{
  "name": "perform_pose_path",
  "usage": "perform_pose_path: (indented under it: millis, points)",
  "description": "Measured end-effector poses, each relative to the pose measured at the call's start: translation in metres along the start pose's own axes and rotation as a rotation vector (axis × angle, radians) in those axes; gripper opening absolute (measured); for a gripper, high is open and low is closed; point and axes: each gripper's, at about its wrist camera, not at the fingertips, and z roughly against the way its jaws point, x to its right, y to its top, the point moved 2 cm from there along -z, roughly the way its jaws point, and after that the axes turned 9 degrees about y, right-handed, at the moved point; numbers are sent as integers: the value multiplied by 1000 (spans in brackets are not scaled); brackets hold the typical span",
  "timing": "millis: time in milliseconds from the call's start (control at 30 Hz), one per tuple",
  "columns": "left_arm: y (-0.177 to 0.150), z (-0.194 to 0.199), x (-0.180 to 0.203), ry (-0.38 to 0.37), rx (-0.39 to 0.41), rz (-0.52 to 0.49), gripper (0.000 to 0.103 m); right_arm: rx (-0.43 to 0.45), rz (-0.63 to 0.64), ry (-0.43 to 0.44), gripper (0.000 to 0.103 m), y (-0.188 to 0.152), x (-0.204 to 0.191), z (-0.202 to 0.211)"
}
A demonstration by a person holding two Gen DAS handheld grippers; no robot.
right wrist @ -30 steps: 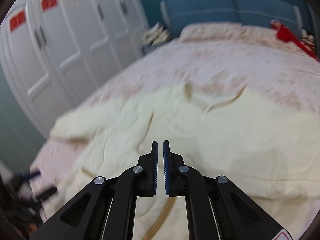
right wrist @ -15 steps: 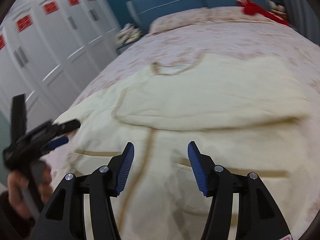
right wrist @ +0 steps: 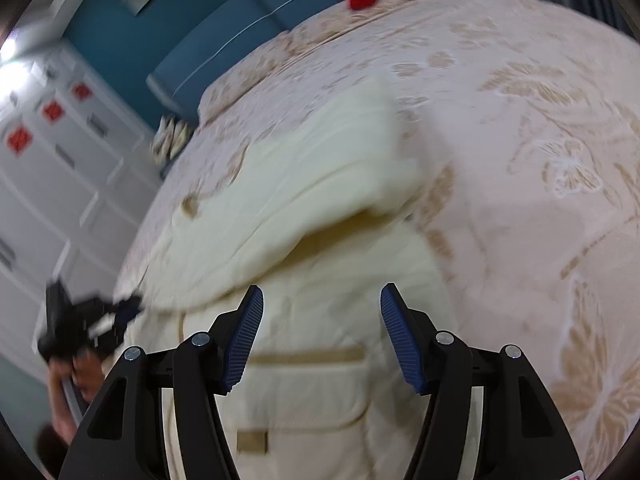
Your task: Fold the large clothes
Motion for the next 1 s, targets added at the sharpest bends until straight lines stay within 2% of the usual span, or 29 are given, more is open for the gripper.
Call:
perform_pose_path:
  millis: [100,200,300,433,500,567,633,700,767,867,1000]
  points:
    - [8,20,-6,-10,45,-15,10,33,-53,23,61,14,12,-1]
    - [14,48,-11,26,112,-47,8,40,-71,50,61,25,12,-8]
    - [-1,72,-26,52,143,-50,8,15,-79,81,61,29,8,-21]
    - [-21,77,-47,102,143,-45,8,-38,-77,89,58,26,3,-46]
    - [-26,69,-54,140,133,-45,8,-33,-57,70,44,29,-1,-51]
    - [-31,65,-62,165,118,-29,7,-18,-63,69,16,34,-4,-49]
    - [-38,65,-68,180,113,-26,7,15,-66,76,12,38,-6,-42]
    - [-50,63,-74,177,93,-16,7,25,-25,24,10,36,-9,-40]
    - [-62,58,-75,203,90,-42,7,-23,41,-67,9,29,-10,-53]
    - [-69,51,-75,239,109,-73,7,-82,101,-153,8,18,-3,-70]
    - [-67,44,-78,236,120,-76,8,-98,132,-198,9,14,-2,-74]
